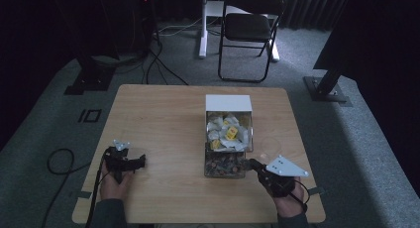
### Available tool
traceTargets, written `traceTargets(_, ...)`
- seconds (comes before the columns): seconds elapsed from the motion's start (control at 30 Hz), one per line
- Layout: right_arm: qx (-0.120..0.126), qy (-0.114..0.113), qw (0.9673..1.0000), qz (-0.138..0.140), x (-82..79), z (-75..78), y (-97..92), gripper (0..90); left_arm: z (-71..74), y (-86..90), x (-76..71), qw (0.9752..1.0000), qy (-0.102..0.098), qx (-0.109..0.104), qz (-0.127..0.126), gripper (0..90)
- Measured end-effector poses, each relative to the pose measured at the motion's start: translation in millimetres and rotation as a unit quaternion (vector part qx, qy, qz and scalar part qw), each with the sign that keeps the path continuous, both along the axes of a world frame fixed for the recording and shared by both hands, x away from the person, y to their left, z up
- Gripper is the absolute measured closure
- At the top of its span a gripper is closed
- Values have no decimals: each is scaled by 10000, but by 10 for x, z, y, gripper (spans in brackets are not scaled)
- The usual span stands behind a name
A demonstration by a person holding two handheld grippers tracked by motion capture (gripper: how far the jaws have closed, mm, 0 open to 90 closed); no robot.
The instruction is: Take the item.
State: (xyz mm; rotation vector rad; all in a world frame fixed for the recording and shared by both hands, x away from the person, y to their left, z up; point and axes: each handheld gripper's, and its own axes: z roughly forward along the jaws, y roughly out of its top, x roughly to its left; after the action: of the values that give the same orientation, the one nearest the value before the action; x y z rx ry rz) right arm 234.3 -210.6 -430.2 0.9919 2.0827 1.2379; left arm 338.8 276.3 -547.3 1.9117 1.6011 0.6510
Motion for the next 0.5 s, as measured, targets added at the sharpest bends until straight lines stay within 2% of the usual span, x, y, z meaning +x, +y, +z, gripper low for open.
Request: traceTargets(0.5,-65,-74,9996,-264,29,14,-132,900,0,0,0,10000,0,1,0,20)
